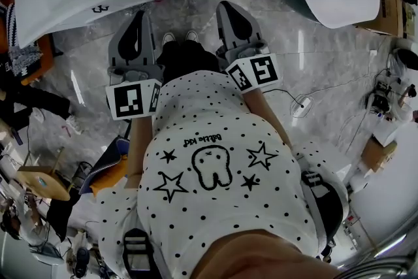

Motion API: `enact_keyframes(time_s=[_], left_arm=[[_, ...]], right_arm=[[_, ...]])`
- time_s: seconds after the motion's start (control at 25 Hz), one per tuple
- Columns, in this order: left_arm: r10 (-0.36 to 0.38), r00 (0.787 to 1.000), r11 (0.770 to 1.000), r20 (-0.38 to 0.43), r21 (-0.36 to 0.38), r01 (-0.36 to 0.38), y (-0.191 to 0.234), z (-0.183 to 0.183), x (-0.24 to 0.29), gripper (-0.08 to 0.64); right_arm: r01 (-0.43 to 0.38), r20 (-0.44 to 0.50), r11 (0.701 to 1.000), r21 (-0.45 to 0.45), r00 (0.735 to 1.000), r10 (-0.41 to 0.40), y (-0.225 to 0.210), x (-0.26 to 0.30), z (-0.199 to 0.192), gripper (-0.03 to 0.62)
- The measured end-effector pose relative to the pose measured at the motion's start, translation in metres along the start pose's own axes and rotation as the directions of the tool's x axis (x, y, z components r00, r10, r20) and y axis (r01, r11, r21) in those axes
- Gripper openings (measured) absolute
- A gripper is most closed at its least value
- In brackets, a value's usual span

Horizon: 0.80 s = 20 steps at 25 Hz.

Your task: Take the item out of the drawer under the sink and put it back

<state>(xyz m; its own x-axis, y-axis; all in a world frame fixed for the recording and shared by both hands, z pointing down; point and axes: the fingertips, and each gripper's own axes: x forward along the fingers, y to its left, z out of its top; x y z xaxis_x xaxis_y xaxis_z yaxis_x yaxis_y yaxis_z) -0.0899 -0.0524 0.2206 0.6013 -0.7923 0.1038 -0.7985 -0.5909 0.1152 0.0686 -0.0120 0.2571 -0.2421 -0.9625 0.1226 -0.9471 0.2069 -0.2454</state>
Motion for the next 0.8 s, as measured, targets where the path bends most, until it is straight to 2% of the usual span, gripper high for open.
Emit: enact_keyframes(time_s=[0.16,0.36,0.8], left_arm=[[-0.016,1.000,1.000,-0.015,0.009,0.016,0.003,0.001,0.000,0.003],[-0.041,0.998,0.999,-0.040,-0.037,0.040,0.001,-0.008,0.003,0.003],[-0.070,0.997,0.997,-0.041,-0.046,0.068,0.008,-0.010,0.003,0.003]], right_arm=[[0.021,0.003,1.000,0.006,1.000,-0.021,0.006,-0.003,0.001,0.013],[0.048,-0.015,0.999,0.013,0.999,-0.047,0.006,-0.002,-0.005,0.014],[0.053,-0.004,0.999,0.001,0.999,-0.053,0.014,0.008,-0.003,0.013]])
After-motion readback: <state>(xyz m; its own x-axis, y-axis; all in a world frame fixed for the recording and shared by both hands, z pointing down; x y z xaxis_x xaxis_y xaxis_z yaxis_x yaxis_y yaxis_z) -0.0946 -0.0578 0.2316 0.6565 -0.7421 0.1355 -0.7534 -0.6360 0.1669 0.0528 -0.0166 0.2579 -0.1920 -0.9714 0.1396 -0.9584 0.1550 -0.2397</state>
